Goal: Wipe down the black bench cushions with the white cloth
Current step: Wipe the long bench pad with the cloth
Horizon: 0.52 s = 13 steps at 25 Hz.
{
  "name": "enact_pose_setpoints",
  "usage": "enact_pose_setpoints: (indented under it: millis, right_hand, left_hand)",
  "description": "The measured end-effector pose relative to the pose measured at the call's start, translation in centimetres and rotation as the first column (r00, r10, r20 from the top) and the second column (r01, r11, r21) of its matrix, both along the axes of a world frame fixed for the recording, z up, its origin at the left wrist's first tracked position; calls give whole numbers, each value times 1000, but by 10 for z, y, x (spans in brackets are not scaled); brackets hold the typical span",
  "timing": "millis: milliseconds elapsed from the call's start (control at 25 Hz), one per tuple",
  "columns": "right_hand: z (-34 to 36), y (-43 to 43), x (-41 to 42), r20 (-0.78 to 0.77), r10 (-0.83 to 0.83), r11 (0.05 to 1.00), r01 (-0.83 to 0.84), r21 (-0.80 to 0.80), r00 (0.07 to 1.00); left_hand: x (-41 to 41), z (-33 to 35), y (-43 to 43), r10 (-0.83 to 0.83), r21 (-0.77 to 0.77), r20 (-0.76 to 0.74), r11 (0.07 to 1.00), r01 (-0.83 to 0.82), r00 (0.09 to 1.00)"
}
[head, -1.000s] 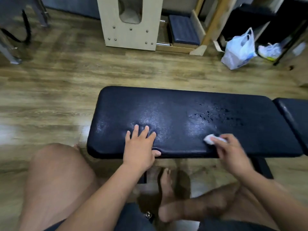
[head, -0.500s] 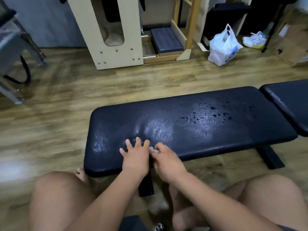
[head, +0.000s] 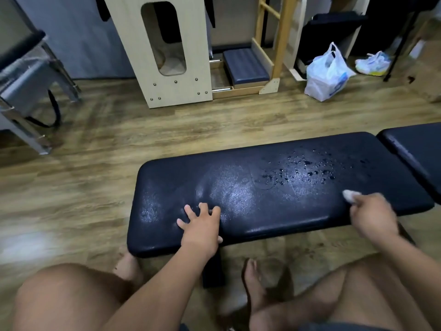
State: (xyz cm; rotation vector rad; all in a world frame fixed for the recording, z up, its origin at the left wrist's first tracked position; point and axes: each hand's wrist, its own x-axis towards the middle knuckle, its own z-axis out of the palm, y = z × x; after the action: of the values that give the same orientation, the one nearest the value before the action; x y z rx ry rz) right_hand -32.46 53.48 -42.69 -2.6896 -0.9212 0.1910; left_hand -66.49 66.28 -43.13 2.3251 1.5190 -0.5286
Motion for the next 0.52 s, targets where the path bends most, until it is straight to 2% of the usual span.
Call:
enact_pose_setpoints:
  millis: [80, 160, 240, 280, 320, 360, 400, 520]
  right_hand:
    - [-11, 13, -63, -26, 89, 995, -88, 56, 996]
    - [-22, 34, -142, -55, 275, 957, -269, 105, 960]
    - [-22, 54, -206, -102, 503, 862, -491, 124, 858]
    - [-22, 60, -225, -127, 619, 785, -605, 134, 775]
    - [-21, 62, -231, -131, 713, 701, -703, 119, 688]
    - [-23, 60, -220, -110, 756, 654, -748, 111, 645]
    - [-20, 54, -196, -75, 741, 672, -734, 97, 668]
    - [-23, 25, -76, 30, 499, 867, -498, -40, 866]
  left_hand:
    - [2, 6, 6, -13, -20, 0, 1000, 13, 1000]
    - [4, 13, 13, -4, -24, 6, 1000, 5, 1000]
    - [3, 13, 15, 20, 1, 1, 1000, -20, 1000]
    - [4, 10, 14, 29, 23, -6, 999, -29, 1000]
    - [5, 7, 12, 36, 37, -18, 999, -36, 999]
    - [6, 5, 11, 39, 43, -28, 998, -38, 999]
    - [8, 4, 12, 32, 37, -36, 999, -31, 999]
    - [9, 9, 21, -37, 8, -80, 999, 37, 996]
